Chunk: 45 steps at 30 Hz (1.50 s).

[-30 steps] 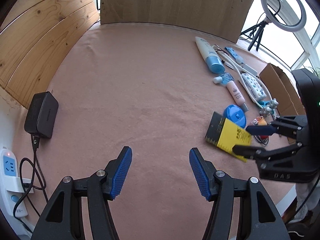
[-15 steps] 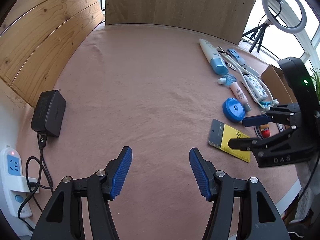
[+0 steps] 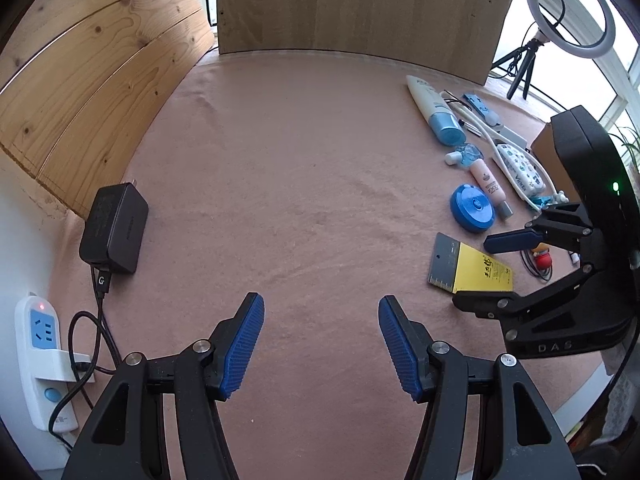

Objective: Organize objects
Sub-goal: 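Lower the right gripper onto the yellow card and close on it, then carry the yellow card into the cardboard box and open the right gripper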

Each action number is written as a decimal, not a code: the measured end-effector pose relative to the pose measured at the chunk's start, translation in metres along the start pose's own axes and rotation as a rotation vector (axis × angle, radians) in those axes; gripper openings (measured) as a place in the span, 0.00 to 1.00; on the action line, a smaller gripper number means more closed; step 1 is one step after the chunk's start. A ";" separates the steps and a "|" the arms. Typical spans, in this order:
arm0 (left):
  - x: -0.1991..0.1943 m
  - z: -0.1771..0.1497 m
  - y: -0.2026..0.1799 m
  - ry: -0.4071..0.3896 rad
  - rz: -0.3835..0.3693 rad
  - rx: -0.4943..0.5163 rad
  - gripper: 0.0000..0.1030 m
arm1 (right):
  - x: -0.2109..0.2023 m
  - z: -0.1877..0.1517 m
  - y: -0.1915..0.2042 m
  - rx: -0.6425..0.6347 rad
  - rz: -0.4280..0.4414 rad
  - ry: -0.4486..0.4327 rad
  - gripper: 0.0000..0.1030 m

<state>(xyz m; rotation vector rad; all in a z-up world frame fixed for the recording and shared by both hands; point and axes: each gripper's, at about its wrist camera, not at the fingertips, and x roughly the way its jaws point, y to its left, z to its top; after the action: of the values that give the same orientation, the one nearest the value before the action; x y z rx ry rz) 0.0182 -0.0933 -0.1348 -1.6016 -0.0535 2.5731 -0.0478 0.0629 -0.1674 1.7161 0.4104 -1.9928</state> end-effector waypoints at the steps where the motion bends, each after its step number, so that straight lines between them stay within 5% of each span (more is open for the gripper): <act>1: 0.000 0.001 -0.001 -0.001 -0.001 0.001 0.62 | 0.000 -0.001 0.002 -0.008 -0.008 -0.002 0.60; 6: 0.000 0.002 -0.005 0.000 0.000 0.008 0.62 | -0.002 -0.014 0.011 -0.059 -0.083 -0.015 0.60; 17: 0.001 0.007 -0.012 -0.001 -0.005 0.016 0.62 | -0.015 -0.032 0.004 -0.015 -0.066 -0.028 0.50; 30: 0.013 0.022 -0.038 0.005 -0.028 0.049 0.62 | -0.090 -0.084 -0.065 0.291 -0.011 -0.211 0.49; 33: 0.017 0.031 -0.055 0.001 -0.044 0.078 0.62 | -0.120 -0.079 -0.104 0.344 -0.049 -0.268 0.49; 37: 0.020 0.040 -0.079 -0.004 -0.061 0.114 0.62 | -0.109 -0.078 -0.084 0.437 -0.105 -0.332 0.49; 45: 0.028 0.053 -0.124 -0.005 -0.090 0.172 0.62 | -0.143 -0.123 -0.154 0.594 -0.307 -0.380 0.49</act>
<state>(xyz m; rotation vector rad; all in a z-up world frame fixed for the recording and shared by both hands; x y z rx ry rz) -0.0327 0.0348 -0.1255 -1.4964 0.0908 2.4402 -0.0122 0.2788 -0.0606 1.5892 -0.0715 -2.8068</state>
